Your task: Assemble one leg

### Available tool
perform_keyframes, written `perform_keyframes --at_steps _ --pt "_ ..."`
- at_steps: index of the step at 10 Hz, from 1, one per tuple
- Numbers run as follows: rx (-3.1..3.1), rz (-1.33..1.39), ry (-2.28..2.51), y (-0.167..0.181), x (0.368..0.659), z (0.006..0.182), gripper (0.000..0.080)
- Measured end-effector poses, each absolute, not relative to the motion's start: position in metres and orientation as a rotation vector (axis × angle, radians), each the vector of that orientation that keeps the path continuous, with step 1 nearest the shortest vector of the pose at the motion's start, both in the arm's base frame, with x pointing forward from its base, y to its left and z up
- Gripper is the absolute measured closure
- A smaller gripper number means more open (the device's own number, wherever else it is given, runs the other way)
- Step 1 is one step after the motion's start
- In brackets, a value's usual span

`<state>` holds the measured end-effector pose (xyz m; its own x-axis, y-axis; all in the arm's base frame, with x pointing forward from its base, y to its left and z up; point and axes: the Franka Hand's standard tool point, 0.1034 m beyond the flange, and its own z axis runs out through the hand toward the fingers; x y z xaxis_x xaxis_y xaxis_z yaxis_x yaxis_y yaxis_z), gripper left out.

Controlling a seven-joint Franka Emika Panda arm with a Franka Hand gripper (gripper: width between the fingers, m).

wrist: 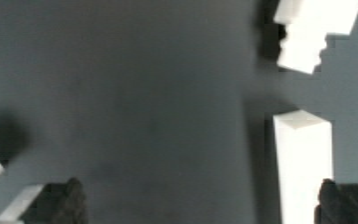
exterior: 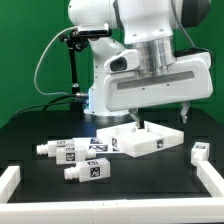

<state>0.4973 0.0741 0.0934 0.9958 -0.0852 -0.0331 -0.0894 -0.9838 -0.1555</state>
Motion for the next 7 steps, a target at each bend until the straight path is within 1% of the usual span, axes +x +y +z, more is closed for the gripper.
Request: perform_keyframes --at_steps 1,2,3,4,5,7 --pt "-2.983 0.034 0.050 0.073 0.497 0.093 0.0150" --pt "-2.981 0.016 -0.150 0.067 0.497 0.090 0.0150" --pt "-2.966 -0.007 -0.422 0.043 0.494 0.076 0.0150" --pt "-2.927 -0.008 -0.682 0.019 0.495 0.069 0.0150" --pt "-2.866 -0.036 -0.960 -0.004 0.502 0.066 0.0150" --pt "-2.719 -0.089 -1.370 -0.035 0.516 0.053 0.0150"
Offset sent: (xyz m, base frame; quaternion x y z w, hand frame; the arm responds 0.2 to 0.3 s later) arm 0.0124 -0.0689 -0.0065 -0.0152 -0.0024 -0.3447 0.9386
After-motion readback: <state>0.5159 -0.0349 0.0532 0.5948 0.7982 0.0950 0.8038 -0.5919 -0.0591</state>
